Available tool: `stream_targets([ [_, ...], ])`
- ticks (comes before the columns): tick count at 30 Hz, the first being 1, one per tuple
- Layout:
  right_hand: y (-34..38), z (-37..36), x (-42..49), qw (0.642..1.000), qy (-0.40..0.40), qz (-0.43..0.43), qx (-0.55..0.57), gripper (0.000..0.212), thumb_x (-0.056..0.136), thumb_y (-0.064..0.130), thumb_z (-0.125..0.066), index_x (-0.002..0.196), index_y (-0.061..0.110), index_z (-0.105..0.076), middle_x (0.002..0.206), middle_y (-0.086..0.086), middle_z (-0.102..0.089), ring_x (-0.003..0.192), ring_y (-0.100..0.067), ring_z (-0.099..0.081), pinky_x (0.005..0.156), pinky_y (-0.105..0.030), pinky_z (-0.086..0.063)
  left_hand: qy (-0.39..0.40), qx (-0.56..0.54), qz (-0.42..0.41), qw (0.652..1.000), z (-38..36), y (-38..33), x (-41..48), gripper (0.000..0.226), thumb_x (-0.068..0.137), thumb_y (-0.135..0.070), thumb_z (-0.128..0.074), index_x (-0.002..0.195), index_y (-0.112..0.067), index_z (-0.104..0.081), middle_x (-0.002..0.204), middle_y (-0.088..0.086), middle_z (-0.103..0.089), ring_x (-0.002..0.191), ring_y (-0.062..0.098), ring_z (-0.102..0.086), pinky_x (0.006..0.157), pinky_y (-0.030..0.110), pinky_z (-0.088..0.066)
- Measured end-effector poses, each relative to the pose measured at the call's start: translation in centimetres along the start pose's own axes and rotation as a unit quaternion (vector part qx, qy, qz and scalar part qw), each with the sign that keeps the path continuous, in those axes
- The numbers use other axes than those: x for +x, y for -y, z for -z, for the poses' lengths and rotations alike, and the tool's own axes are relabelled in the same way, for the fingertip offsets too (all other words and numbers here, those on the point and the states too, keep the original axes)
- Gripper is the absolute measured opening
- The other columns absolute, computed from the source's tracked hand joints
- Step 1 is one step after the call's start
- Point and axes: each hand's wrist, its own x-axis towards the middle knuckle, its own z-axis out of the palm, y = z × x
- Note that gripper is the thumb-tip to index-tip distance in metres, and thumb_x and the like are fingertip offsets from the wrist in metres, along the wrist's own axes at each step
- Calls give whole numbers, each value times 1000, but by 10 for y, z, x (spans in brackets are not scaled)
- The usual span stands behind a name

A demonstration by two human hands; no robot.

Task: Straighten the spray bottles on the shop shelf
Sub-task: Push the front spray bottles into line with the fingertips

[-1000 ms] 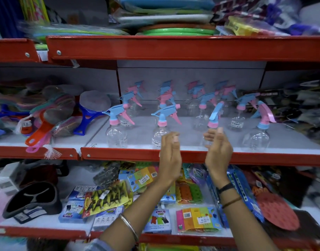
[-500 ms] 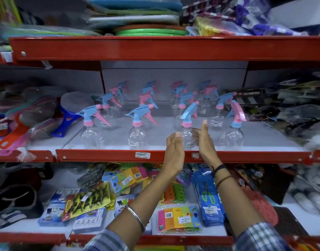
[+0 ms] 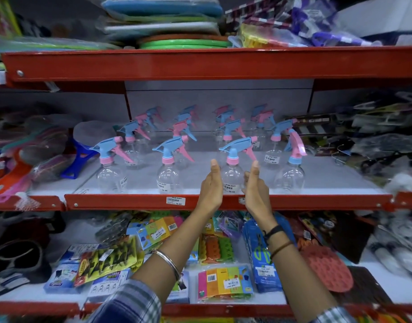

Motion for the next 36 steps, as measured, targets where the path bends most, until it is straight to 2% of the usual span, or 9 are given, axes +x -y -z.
stream_targets([
  [6,-1,3,-3,1000,-24,18,10,77,94,54,-15,108,-11,-54,113,-26,-63,108,-35,-59,88,-42,-45,-29,6,-26,999,-7,5,-3,70,88,-61,-8,137,-20,-39,147,3,-39,134,17,-37,115,38,-24],
  [8,-5,6,-3,996,-65,46,42,72,93,57,-19,103,-1,-60,100,-14,-66,105,-29,-60,79,-28,-43,-89,-8,-98,991,-15,7,-14,44,96,-47,-17,122,-24,-44,133,-2,-43,121,3,-40,112,32,-27],
  [10,-13,15,-3,984,-130,82,86,70,88,62,-21,103,8,-63,100,-7,-66,102,-23,-62,80,-21,-42,-136,-14,-192,972,-25,10,-25,40,95,-44,-21,117,-21,-46,125,-3,-42,118,0,-40,108,23,-29],
  [13,-25,40,8,958,-223,123,132,57,88,56,-23,100,17,-62,105,-11,-66,101,-22,-61,88,-29,-44,-85,-1,-254,963,-47,11,-32,47,92,-44,-21,118,-16,-49,121,-1,-45,121,8,-41,105,17,-29],
  [17,-35,80,34,932,-312,108,151,48,91,51,-25,97,18,-59,107,-15,-63,100,-21,-59,91,-29,-45,15,6,-206,979,-80,4,-30,42,97,-35,-21,122,-14,-48,120,-1,-47,112,2,-41,96,4,-26],
  [22,-45,114,64,974,-197,-6,107,69,93,58,-15,122,9,-55,130,-12,-57,120,-22,-52,105,-38,-38,76,-7,-108,991,-114,-7,-23,47,98,-39,-18,130,-15,-42,127,-3,-42,112,1,-37,97,15,-23],
  [27,-42,125,69,997,-41,-45,55,114,59,91,-8,125,11,-55,127,-4,-58,119,-19,-51,104,-36,-34,55,-26,-84,995,-138,-14,-23,50,96,-43,-15,124,-13,-43,122,-4,-39,106,5,-39,96,21,-25],
  [32,-43,130,59,996,-67,-42,48,96,76,78,-5,123,13,-58,133,-10,-58,122,-23,-52,108,-42,-36,42,-23,-57,997,-147,-15,-13,61,94,-51,-13,133,-12,-40,139,3,-41,124,12,-39,107,26,-25],
  [36,-41,128,48,994,-104,-27,18,86,85,69,-6,117,12,-61,126,-11,-62,113,-26,-57,98,-40,-42,45,-14,-33,998,-150,-19,-3,65,93,-53,-11,138,-14,-37,148,5,-38,134,16,-34,104,23,-21],
])
